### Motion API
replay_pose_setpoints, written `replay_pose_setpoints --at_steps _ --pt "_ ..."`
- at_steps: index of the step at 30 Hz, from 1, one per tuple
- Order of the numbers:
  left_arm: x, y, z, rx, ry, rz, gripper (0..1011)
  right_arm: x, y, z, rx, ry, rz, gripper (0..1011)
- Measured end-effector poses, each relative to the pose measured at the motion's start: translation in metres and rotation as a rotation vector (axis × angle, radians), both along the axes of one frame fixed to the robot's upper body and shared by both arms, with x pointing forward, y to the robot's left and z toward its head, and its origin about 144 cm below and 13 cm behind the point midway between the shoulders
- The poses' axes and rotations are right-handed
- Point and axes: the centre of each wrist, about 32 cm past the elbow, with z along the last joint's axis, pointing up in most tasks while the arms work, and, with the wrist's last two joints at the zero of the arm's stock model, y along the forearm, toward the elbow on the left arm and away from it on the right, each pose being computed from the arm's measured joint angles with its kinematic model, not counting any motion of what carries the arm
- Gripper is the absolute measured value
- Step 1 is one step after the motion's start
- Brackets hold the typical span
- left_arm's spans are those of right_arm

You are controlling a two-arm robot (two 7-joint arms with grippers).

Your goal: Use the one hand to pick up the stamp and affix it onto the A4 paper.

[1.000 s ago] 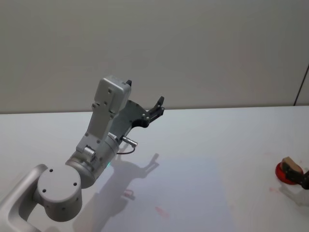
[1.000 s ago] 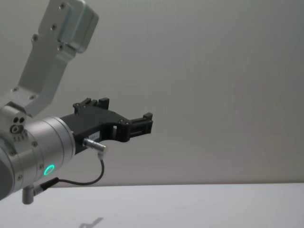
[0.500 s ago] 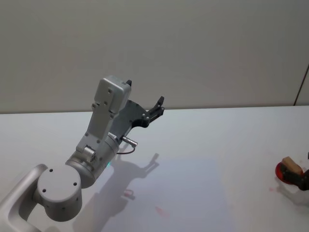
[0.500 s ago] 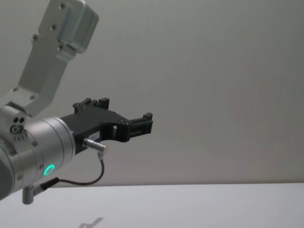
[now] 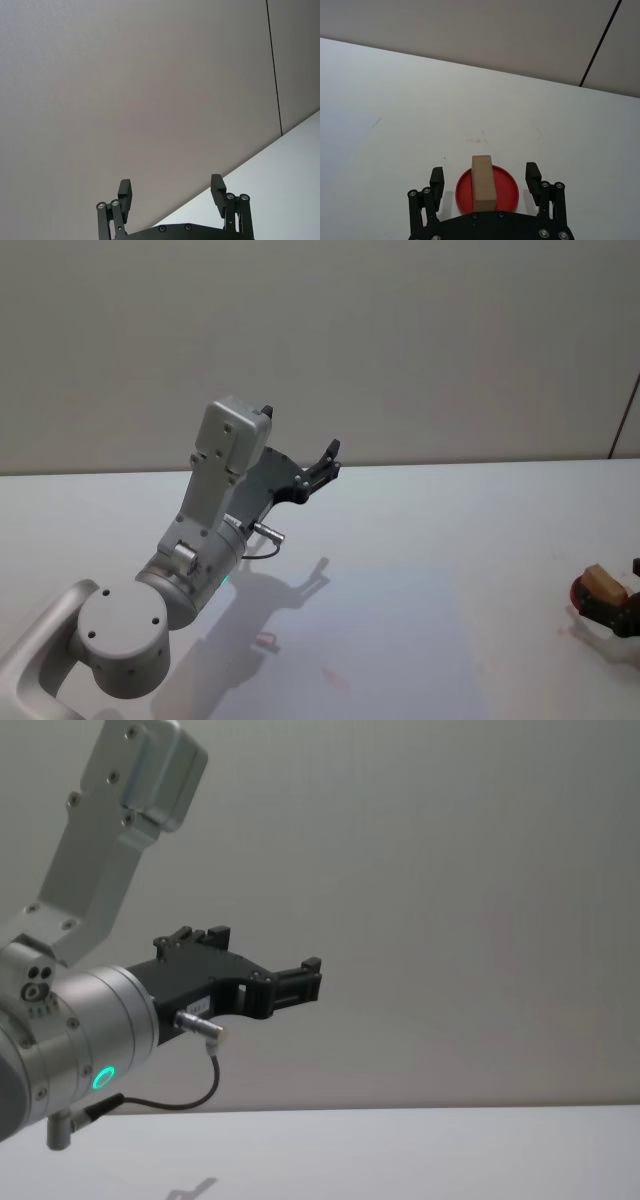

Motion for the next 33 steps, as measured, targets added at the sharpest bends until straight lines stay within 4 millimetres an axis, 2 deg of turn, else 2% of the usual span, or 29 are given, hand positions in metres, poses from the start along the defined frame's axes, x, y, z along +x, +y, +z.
replay_pose_setpoints --at_steps 20,26,27,33 --pt "0.0000 0.0000 0.0000 0.000 0.000 0.000 1001 0.0032 0.0027 -0.0070 -0.003 0.008 0.002 999" --pt "0.0000 0.0000 0.0000 0.000 0.000 0.000 1001 0.0040 0.0034 -0.0082 -0.005 0.010 0.003 881" --pt "0.0000 0.0000 0.0000 0.000 0.000 0.000 1001 0.0042 0.0036 -0.0084 -0.006 0.010 0.003 831" --pt "0.0000 0.0000 0.0000 0.000 0.000 0.000 1001 0.0047 0.0038 -0.0092 -0.008 0.012 0.001 675"
